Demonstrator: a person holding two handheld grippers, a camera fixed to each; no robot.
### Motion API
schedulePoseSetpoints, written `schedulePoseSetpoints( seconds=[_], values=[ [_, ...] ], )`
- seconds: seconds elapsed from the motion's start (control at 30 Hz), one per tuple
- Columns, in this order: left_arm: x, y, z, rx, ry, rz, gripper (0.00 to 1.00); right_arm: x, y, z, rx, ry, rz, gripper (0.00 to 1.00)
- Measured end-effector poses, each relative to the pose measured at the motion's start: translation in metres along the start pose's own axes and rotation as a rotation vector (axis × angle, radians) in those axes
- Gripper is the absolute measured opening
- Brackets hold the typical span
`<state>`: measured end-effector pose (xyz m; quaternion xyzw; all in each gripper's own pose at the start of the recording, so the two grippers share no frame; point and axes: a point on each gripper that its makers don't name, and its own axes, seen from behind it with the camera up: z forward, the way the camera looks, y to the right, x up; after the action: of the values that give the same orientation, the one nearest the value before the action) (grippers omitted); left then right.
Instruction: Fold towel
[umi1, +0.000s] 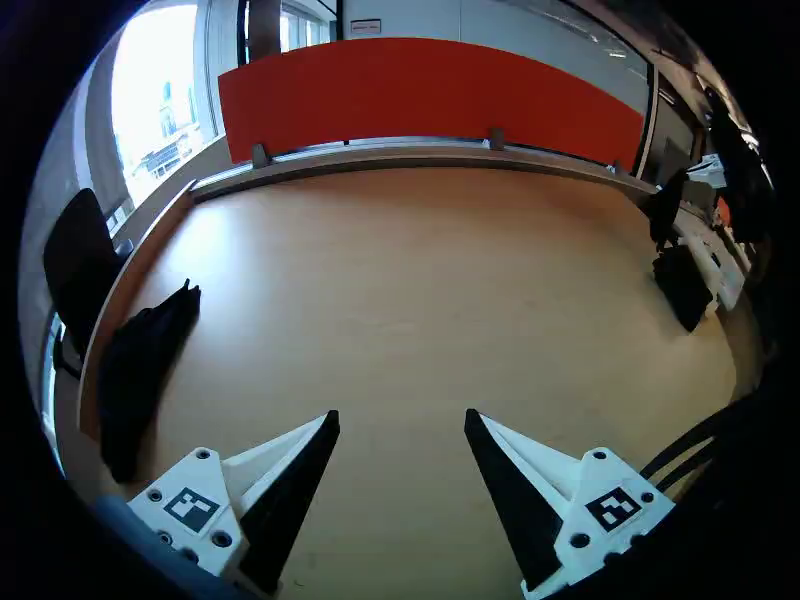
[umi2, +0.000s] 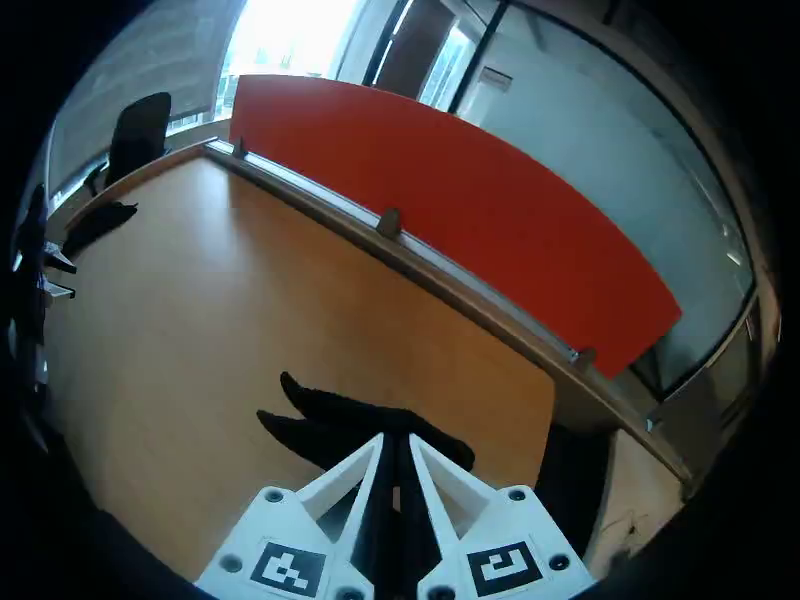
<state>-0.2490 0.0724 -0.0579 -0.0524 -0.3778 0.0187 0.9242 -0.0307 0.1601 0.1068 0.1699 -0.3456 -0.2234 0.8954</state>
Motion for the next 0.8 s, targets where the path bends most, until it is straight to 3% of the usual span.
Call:
schedulePoseSetpoints(
  seconds=[0.47, 0.8],
  values=[
    [0.006, 0.006, 0.002, -0.013, 0.006, 0.013, 0.93, -0.023, 0.004, -0.013, -0.009, -0.024, 0.018, 0.04],
    [0.008, 0.013, 0.002, -0.029, 0.009, 0.026, 0.93, -0.078, 0.001, -0.036, -0.014, -0.092, 0.042, 0.04]
  ],
)
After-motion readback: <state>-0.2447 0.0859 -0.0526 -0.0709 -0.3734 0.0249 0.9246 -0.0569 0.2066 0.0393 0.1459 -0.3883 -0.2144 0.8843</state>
